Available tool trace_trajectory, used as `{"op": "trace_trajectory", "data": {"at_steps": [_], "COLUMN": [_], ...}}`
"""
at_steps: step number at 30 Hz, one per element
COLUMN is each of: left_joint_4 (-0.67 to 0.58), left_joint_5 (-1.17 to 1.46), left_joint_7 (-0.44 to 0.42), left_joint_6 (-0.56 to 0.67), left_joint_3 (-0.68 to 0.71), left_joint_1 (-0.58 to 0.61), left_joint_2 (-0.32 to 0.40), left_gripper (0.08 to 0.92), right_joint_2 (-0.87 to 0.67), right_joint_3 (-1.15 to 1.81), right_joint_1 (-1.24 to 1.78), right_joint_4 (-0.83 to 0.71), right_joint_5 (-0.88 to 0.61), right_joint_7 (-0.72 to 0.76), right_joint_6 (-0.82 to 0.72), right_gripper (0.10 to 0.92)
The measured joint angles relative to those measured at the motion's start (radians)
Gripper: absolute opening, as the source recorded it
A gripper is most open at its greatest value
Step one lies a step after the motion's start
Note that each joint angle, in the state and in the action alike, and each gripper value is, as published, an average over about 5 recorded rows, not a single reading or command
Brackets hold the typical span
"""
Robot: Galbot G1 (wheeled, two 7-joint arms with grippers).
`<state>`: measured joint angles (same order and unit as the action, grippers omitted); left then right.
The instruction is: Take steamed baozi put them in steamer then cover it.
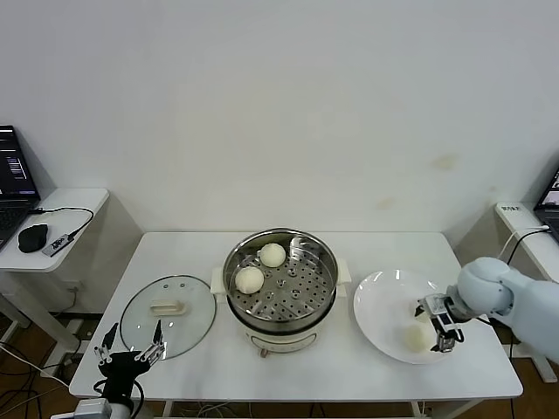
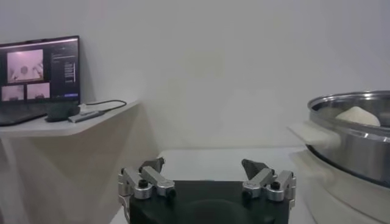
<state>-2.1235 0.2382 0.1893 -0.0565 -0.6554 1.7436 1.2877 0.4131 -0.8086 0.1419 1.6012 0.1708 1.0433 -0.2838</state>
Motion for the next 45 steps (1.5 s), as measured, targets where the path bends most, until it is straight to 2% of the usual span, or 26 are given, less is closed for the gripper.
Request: {"op": "trace_trajectory", "data": {"at_steps": [14, 33, 45], "left_joint_4": [0.008, -0.004, -0.013], "left_joint_5": [-0.001, -0.002, -0.002], "left_joint_7": [0.0, 0.001, 0.0], "left_joint_6": [0.0, 0.001, 0.002], "left_joint_3": [-0.004, -0.005, -0.004], "left_joint_1": [-0.004, 0.0, 0.001], "left_joint_2": [0.001, 0.004, 0.003], "left_gripper": [0.823, 0.823, 0.823], "right_joint_2": [0.059, 0.089, 0.074], "right_joint_3": [0.057, 0.075, 0.036], "right_joint_1": [0.072, 0.072, -0.055], "right_joint_4": [-0.083, -0.112, -0.102], "right_joint_5": [0.023, 0.014, -0.037], "right_joint_7": [-0.014, 0.004, 0.043], "right_joint_6": [-0.004, -0.014, -0.024], "right_gripper": [0.816, 0.625, 0.602]}}
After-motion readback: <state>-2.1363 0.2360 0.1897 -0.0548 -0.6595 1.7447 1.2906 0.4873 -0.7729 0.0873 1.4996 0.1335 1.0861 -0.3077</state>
